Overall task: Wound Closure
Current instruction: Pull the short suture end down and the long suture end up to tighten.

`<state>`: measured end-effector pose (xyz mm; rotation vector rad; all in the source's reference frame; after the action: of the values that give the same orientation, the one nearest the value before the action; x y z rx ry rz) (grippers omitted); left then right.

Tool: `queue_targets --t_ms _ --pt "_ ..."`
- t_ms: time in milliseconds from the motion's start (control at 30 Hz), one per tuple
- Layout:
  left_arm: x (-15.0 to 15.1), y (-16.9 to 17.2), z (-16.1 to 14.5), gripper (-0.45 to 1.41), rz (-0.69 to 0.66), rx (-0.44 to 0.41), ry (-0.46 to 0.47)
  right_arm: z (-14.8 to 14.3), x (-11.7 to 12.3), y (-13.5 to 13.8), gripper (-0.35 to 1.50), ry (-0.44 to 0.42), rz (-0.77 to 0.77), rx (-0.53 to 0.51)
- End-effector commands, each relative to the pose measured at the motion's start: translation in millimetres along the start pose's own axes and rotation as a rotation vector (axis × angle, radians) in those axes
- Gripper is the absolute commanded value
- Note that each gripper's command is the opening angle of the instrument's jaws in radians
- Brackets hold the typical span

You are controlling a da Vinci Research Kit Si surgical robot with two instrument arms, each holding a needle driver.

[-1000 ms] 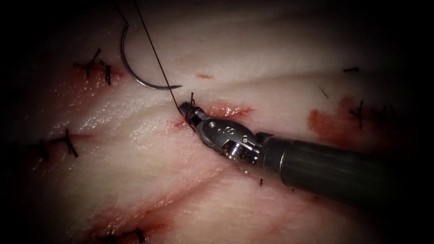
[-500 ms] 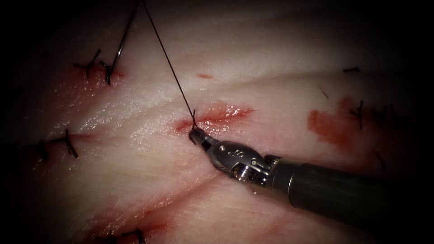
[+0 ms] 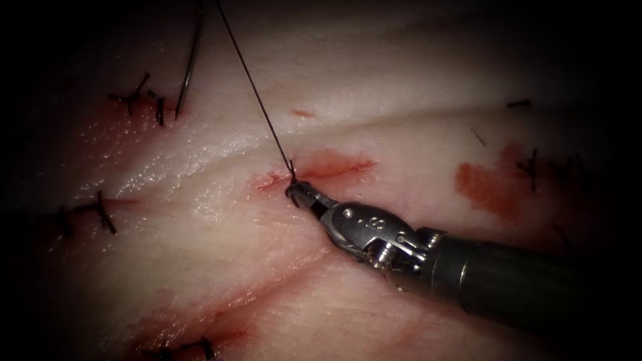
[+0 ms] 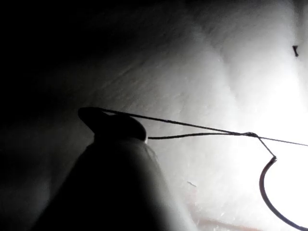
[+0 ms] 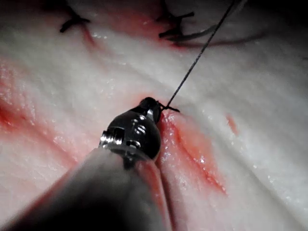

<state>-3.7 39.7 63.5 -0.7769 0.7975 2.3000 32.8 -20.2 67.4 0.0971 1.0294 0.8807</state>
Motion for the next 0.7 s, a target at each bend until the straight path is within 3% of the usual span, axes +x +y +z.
queue_targets --t_ms 33,400,700 --pt "0.8 -0.5 1.0 -0.45 0.003 0.018 0.011 0.9 0.0 -0.4 -0.35 -0.003 -0.006 0.000" --pt "4.7 -4.3 2.2 -0.45 -0.009 0.100 0.036 1.6 -1.2 0.2 -0.35 -0.007 -0.055 -0.001" --pt "3.5 -4.3 1.4 -0.45 0.001 0.119 0.027 2.0 -3.2 0.2 -0.35 -0.037 -0.106 0.056"
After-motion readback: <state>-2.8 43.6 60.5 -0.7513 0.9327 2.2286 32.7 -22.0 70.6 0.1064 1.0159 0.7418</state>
